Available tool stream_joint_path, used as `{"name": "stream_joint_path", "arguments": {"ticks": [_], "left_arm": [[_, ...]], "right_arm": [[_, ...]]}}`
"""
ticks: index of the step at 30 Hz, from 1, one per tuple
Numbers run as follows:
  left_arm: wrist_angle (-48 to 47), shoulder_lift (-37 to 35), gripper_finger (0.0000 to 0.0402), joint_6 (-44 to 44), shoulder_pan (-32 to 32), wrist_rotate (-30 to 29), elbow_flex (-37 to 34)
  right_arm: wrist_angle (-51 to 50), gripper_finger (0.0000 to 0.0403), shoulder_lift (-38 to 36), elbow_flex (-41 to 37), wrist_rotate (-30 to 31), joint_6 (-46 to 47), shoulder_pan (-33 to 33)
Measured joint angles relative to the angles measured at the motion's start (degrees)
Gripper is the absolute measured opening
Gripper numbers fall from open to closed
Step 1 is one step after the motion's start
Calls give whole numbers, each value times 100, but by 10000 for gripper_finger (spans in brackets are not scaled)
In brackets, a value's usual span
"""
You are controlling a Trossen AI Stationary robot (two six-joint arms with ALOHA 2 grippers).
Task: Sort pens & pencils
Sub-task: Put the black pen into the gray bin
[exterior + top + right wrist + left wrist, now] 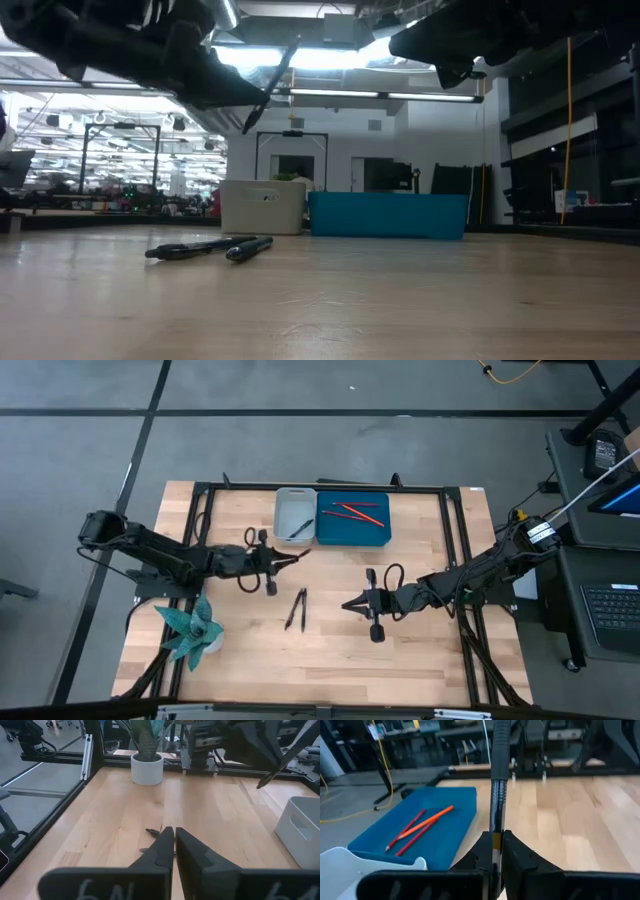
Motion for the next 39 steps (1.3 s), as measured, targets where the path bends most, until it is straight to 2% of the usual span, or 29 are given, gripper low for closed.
{"name": "stream_joint_path", "arguments": {"ticks": [5, 9, 29, 39], "left_arm": [[886, 0, 12, 91, 395, 446, -361], [868, 0, 12, -12, 800, 698, -381], [877, 0, 12, -54, 2229, 766, -381], [875, 0, 12, -250, 2899, 1560, -379]], "right_arm": [[-19, 20, 0, 0, 0, -9, 0], [-19, 20, 0, 0, 2, -9, -2], [-32, 20, 0, 0, 4, -113, -13], [-39, 20, 0, 0, 3, -119, -13]]}}
